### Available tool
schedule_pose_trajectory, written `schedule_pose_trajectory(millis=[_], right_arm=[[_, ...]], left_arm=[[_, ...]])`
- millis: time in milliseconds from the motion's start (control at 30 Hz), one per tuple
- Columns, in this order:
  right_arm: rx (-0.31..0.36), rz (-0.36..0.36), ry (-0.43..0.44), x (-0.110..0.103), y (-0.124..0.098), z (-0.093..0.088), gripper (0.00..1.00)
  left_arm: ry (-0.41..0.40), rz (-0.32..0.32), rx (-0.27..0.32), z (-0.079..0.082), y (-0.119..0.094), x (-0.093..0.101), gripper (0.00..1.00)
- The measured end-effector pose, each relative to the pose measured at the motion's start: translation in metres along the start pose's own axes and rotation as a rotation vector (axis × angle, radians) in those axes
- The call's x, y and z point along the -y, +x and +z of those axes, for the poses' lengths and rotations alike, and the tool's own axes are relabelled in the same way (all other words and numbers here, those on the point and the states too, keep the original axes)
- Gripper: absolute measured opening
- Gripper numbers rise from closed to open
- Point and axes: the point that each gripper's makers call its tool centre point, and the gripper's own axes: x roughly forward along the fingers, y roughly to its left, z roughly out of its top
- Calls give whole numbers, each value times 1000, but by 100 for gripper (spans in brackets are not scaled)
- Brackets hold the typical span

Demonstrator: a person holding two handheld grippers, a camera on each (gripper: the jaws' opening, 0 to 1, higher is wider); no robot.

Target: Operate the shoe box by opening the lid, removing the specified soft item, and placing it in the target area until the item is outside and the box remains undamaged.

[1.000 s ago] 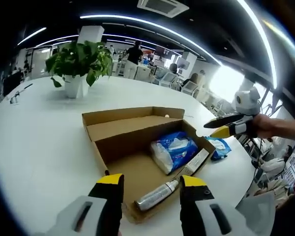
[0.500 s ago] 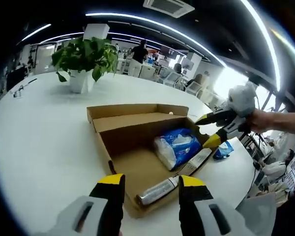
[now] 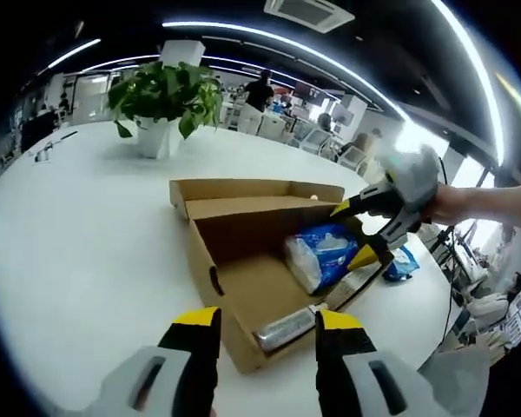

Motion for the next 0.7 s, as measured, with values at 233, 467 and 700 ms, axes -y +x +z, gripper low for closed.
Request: schedule_pose_trajectory(millis=[233,467,700], right_arm=[[-25,33,-20,-9,8,2,61],[-75,69,-72,-12,21,-1,60],[-160,82,-157,-9,43,-15,58]], left_arm=[[-16,16,4,-1,-3,-4,44],[-26,26,11,2,-5,-10,44],[-35,26,14,2,-3,-10,44]])
